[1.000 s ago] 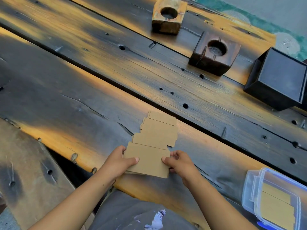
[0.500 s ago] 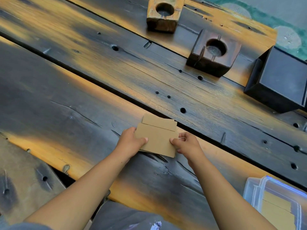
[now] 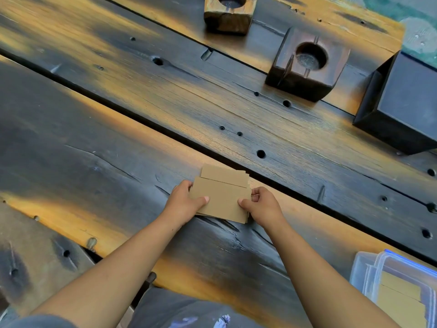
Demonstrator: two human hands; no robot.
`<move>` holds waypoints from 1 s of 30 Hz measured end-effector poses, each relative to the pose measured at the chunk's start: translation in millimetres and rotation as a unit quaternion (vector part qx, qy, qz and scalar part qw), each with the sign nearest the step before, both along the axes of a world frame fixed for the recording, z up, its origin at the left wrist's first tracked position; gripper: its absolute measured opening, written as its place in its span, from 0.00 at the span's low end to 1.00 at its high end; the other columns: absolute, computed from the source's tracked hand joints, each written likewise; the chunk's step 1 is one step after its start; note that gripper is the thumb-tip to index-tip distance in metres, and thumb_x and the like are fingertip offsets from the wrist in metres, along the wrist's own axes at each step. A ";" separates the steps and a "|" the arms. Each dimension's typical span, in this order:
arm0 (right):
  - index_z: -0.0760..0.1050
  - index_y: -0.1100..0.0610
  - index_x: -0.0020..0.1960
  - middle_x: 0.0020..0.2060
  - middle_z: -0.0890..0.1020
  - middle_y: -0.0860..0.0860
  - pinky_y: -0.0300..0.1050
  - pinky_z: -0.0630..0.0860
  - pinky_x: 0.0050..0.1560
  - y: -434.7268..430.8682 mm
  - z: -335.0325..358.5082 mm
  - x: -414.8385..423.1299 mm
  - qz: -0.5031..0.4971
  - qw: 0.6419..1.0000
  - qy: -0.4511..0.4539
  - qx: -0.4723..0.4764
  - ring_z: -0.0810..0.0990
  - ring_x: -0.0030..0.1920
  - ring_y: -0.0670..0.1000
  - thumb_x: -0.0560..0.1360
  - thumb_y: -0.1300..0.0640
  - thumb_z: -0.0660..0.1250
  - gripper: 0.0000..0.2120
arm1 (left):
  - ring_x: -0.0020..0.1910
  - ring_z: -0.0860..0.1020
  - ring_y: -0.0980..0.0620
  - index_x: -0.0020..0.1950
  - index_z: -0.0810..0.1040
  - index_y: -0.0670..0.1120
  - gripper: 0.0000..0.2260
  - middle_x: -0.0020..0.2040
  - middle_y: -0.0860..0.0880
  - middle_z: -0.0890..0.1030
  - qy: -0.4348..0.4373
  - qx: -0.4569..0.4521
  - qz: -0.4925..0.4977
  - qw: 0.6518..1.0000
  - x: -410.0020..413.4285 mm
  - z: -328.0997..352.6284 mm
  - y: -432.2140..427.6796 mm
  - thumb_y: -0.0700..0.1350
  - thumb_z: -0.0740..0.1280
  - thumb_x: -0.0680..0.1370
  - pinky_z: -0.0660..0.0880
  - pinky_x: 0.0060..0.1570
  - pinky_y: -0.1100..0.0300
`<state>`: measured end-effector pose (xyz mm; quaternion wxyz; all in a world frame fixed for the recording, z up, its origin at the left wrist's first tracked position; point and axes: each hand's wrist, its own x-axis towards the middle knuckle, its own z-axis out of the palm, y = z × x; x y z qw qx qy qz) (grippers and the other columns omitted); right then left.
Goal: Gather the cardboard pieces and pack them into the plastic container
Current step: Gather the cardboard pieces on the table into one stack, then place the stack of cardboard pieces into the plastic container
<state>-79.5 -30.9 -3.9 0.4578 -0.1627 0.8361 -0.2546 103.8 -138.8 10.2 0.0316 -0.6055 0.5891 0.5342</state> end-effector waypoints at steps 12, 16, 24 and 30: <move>0.71 0.60 0.58 0.44 0.77 0.49 0.42 0.71 0.37 2.5 6.5 2.9 -0.063 0.992 -0.110 -0.019 0.77 0.42 0.48 0.73 0.56 0.73 0.18 | 0.57 0.78 0.49 0.71 0.67 0.44 0.28 0.62 0.47 0.77 0.067 0.086 0.109 0.988 2.1 3.5 3.1 0.49 0.73 0.75 0.78 0.56 0.51; 0.68 0.58 0.58 0.48 0.77 0.50 0.44 0.74 0.37 -0.9 11.8 9.5 -0.089 0.986 -0.134 -0.029 0.78 0.44 0.48 0.73 0.55 0.74 0.20 | 0.54 0.80 0.48 0.71 0.67 0.41 0.28 0.64 0.43 0.78 0.092 0.158 0.168 0.969 2.2 4.0 -0.8 0.46 0.74 0.75 0.77 0.40 0.58; 0.68 0.58 0.51 0.43 0.78 0.50 0.40 0.76 0.37 16.7 26.6 8.5 -0.104 0.979 -0.172 -0.041 0.78 0.41 0.46 0.74 0.55 0.73 0.15 | 0.44 0.82 0.51 0.61 0.74 0.37 0.19 0.49 0.44 0.83 0.125 0.180 0.160 0.962 7.4 7.9 14.3 0.44 0.73 0.75 0.81 0.41 0.56; 0.70 0.62 0.51 0.44 0.78 0.50 0.43 0.78 0.40 36.2 49.6 16.4 -0.133 0.976 -0.154 -0.081 0.79 0.42 0.47 0.73 0.56 0.74 0.16 | 0.50 0.83 0.47 0.61 0.75 0.40 0.22 0.55 0.42 0.83 0.153 0.123 0.124 0.973 11.0 19.6 24.1 0.47 0.76 0.72 0.80 0.43 0.55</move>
